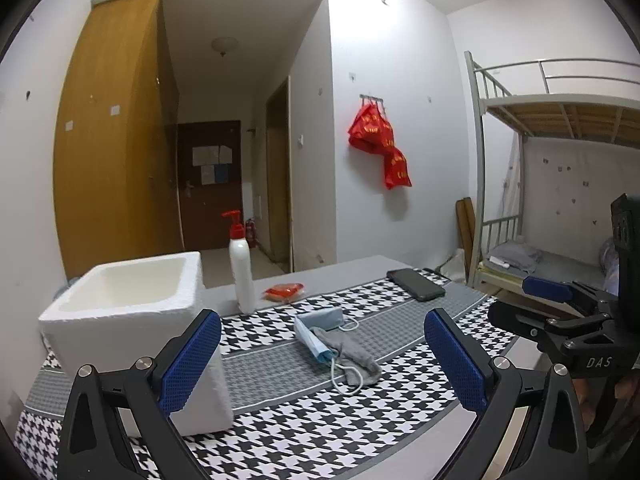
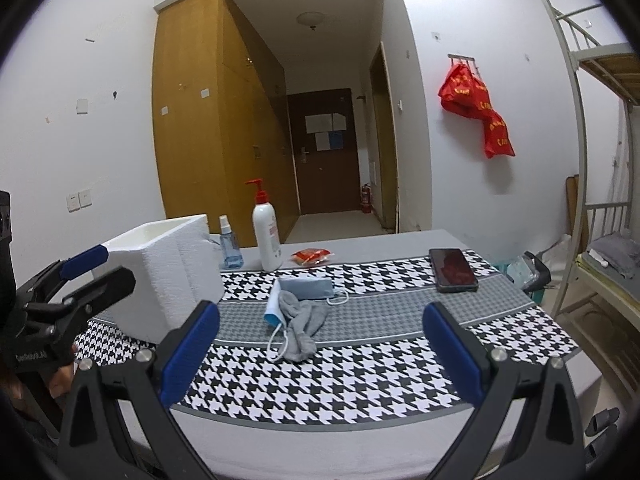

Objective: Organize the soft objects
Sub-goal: 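Withdraw both grippers from the box toward the blue mask and grey sock, then lower the right gripper onto the grey sock while the left approaches the blue mask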

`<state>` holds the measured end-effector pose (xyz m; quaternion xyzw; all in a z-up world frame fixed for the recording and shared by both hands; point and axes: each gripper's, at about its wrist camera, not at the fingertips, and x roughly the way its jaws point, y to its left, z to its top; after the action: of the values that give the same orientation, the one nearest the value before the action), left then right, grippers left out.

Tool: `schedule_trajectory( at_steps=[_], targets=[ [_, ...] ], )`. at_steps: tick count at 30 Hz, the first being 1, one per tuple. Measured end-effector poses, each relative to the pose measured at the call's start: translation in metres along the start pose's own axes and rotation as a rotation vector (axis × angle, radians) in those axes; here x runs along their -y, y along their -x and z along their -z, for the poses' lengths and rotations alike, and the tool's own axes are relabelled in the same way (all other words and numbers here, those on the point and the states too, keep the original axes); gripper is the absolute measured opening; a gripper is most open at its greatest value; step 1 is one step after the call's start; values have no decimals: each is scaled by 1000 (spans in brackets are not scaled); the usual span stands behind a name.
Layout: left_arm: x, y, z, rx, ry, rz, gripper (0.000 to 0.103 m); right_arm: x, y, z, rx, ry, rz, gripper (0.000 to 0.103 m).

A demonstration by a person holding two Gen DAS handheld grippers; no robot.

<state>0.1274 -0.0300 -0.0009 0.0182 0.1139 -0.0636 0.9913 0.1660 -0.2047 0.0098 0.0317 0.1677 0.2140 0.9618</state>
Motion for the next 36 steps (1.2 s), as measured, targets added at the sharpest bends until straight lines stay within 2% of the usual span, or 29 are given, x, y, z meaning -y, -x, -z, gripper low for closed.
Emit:
schedule_trajectory(
  at_steps=[11,17,24,32,36],
  targets=[
    [10,-42,9,-106,7,37,102,28,-20,11,-51,-32,26,102],
    [12,-74,14,-226,47,63,102,40,-38,17,-101,-40,27,102],
    [17,-87,8,-238,52,56,102,47,-52,21,-145,-36,24,102],
    [21,-99,7,-241,50,4,102,50,-66,25,-198,-19,8,102],
    [19,-113,10,-275,53,-19,102,57,-75,30,-235,-21,16,102]
  ],
)
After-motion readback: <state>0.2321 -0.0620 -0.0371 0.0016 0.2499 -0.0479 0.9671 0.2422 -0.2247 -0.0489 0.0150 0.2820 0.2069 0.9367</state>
